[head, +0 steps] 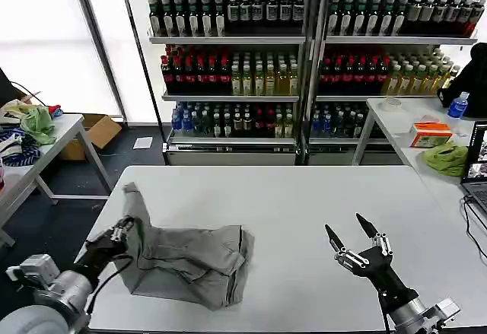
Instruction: Fold and organize the clothes.
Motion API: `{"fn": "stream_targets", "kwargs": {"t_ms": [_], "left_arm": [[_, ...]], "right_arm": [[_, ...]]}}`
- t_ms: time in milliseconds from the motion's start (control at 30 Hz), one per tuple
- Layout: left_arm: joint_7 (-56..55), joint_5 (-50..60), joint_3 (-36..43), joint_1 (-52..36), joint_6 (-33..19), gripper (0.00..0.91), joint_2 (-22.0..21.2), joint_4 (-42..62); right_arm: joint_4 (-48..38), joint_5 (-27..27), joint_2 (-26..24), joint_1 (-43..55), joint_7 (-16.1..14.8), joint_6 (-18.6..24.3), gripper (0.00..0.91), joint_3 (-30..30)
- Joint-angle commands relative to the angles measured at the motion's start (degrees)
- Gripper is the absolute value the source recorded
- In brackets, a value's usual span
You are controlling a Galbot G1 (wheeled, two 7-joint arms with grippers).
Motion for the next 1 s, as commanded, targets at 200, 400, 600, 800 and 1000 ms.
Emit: {"fn": "stream_targets", "kwargs": {"t_ms": [200, 400, 600, 800, 1000], "left_arm": [[-0.2, 1.7, 28.1, -11.9, -2.4, 0.010, -1.8, 7.5], [1.8, 2.9, 32.7, -15.1, -2.3, 0.010, -4.4, 13.7], [4.7, 6.0, 34.5, -15.3, -2.4, 0.907, -6.5, 17.9], [5.1, 6.9, 32.3, -12.3, -2.0, 0.907, -5.8, 12.7], [4.4, 4.2, 23.6, -8.7, 0.1, 0.907, -5.2, 3.1]], "right_arm": [[0.4, -1.0, 1.6, -2.7, -0.2, 0.0, 0.907, 1.6], [0.3, -0.7, 1.7, -3.8, -0.1, -0.1, 0.907, 3.4], [0.7, -0.5, 1.9, -4.3, -0.2, -0.4, 0.907, 3.8], [1.2, 0.2, 1.4, -3.4, 0.0, -1.2, 0.907, 3.4], [1.2, 0.2, 1.2, -2.6, -0.1, -1.6, 0.907, 1.8]]}}
